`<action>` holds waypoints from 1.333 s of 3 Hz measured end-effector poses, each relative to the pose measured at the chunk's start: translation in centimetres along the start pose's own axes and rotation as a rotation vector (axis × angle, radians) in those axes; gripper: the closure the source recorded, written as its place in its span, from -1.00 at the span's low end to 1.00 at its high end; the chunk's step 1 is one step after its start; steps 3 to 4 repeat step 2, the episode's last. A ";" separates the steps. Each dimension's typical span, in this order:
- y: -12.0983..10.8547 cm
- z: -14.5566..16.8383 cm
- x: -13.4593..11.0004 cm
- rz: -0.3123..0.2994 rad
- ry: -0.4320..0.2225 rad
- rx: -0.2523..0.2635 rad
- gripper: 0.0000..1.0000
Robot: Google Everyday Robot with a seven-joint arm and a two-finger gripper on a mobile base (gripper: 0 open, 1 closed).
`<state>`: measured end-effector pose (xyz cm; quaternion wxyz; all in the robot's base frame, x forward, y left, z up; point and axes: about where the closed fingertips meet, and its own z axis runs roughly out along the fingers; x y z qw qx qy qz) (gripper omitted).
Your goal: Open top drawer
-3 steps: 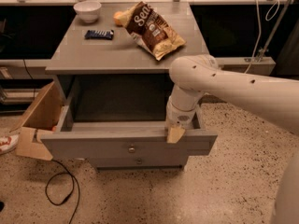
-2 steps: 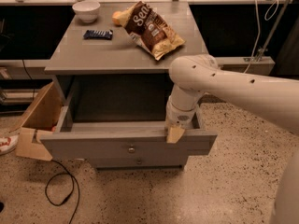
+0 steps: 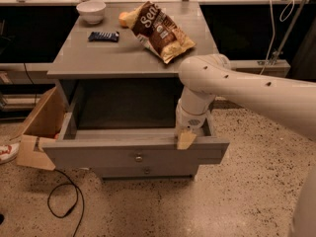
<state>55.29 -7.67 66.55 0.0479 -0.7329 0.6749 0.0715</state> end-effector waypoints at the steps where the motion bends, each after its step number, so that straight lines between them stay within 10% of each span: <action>1: 0.7 -3.3 -1.4 -0.030 0.025 0.060 -0.91; 2: 1.6 -8.8 -2.9 -0.059 0.073 0.161 -1.00; 4: 1.6 -8.8 -2.9 -0.059 0.073 0.161 -1.00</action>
Offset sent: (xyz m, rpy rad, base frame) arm -0.0241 0.0184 0.1702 -0.1023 -0.3146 0.0451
